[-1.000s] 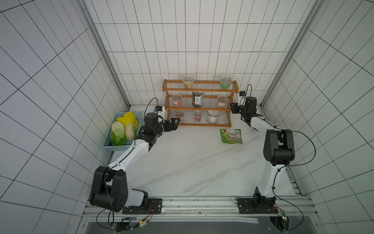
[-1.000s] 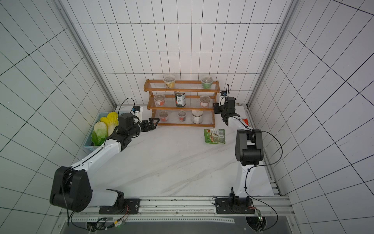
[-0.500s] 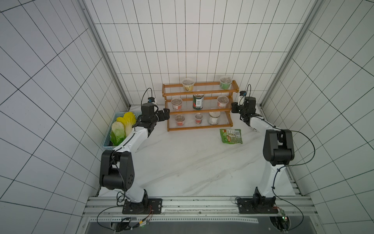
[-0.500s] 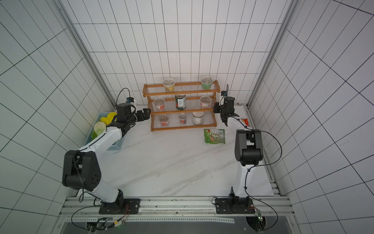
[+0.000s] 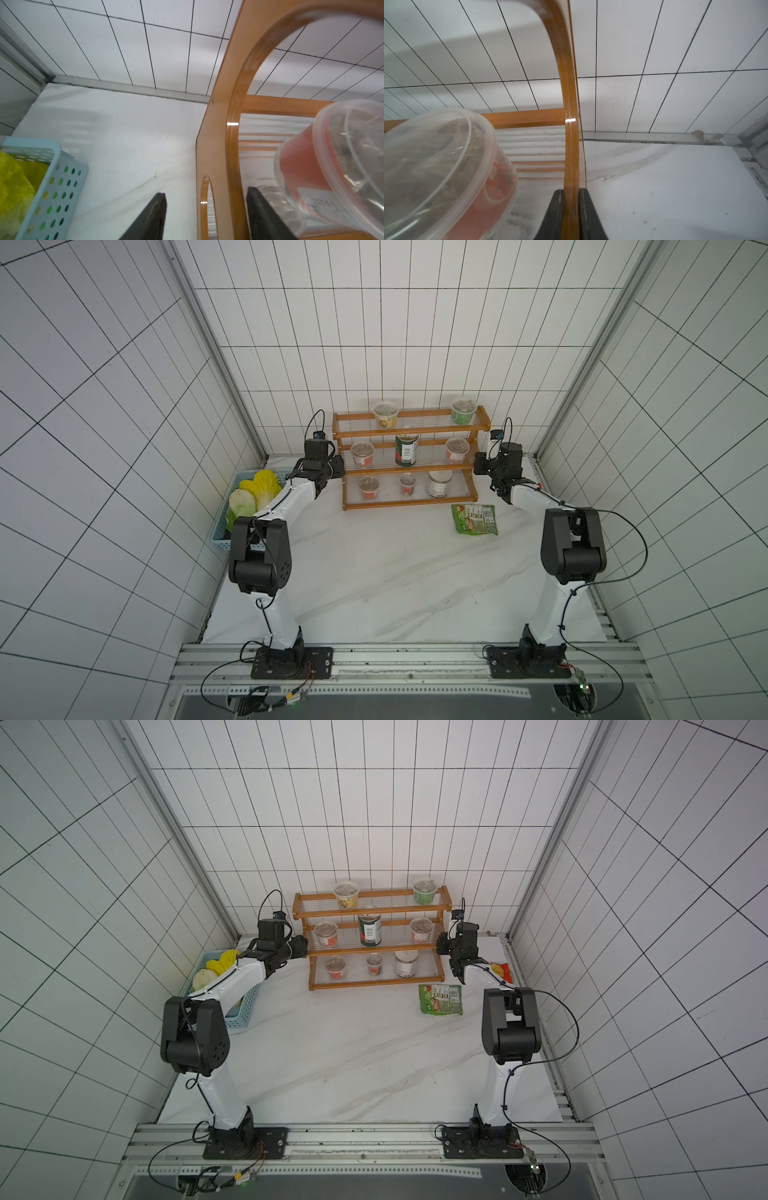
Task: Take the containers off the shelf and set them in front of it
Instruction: Move the shelf to the center of the board.
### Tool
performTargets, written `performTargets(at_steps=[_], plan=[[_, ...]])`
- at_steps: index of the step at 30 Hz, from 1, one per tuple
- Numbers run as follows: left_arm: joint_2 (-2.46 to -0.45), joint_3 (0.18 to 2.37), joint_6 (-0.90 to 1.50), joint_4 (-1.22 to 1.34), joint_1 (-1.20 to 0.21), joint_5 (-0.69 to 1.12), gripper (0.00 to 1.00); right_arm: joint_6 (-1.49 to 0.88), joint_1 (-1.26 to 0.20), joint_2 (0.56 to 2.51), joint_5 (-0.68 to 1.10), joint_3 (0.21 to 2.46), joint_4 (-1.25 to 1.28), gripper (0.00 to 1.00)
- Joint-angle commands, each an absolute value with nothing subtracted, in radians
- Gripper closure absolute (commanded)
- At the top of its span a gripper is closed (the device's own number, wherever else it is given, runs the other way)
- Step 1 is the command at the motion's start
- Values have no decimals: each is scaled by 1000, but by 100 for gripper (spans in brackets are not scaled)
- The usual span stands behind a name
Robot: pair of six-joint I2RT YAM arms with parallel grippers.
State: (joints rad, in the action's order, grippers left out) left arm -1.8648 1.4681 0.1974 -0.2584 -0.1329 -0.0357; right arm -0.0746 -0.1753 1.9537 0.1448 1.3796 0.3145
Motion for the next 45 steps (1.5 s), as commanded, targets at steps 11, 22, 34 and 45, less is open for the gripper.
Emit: performTargets(at_steps=[11, 22, 34, 45], plan=[[-1861, 1472, 188, -362, -140, -116, 90, -83, -241, 1897, 147, 1326, 259, 97], [-1696, 1327, 122, -433, -38, -66, 95, -149, -381, 1760, -18, 1175, 244, 96], [-1543, 1168, 51, -462, 3, -56, 95, -196, -550, 1585, -182, 986, 189, 96], [-1482, 1082, 54, -445, -43, 66, 95, -184, -579, 1397, -291, 788, 158, 93]])
